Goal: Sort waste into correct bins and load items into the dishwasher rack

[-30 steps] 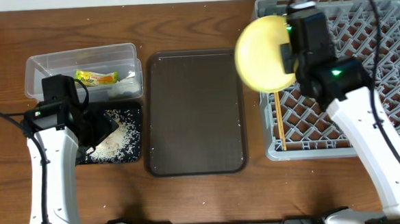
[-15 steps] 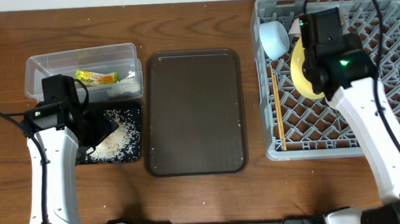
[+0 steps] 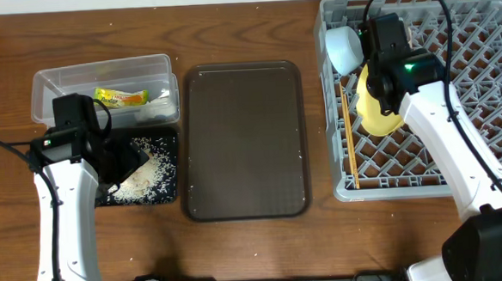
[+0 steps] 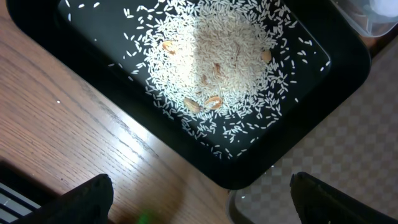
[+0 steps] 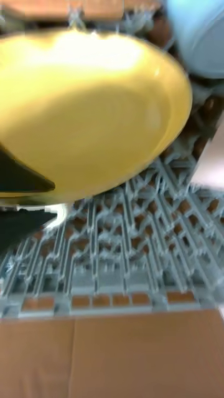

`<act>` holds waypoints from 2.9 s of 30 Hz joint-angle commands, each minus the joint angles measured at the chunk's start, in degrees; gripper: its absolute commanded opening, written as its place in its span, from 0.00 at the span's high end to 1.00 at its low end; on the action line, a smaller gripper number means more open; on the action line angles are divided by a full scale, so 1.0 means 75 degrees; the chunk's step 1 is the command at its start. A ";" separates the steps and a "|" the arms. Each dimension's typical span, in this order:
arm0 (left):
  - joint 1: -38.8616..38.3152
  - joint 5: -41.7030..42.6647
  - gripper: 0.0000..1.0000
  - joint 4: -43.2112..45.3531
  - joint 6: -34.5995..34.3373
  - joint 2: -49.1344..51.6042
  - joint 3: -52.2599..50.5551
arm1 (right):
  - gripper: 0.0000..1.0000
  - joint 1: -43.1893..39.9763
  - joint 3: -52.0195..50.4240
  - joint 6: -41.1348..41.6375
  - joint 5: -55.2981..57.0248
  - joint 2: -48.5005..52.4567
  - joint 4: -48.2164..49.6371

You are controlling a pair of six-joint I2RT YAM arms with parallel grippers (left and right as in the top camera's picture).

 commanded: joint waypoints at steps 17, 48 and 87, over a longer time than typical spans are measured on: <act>-0.0414 0.0632 0.06 0.0347 0.1303 -0.0067 -0.0023 | 0.25 -0.1515 0.0029 0.2127 -0.5254 -0.1900 -0.1279; -0.1719 0.0761 0.06 0.1591 0.2028 -0.6787 -0.2780 | 0.01 -0.1641 -0.6467 0.2224 -0.5694 -0.7656 0.1180; -0.1719 0.0761 0.06 0.1582 0.2028 -0.7245 -0.2780 | 0.01 -0.1483 -0.8507 0.0755 -0.5476 -1.1357 0.2801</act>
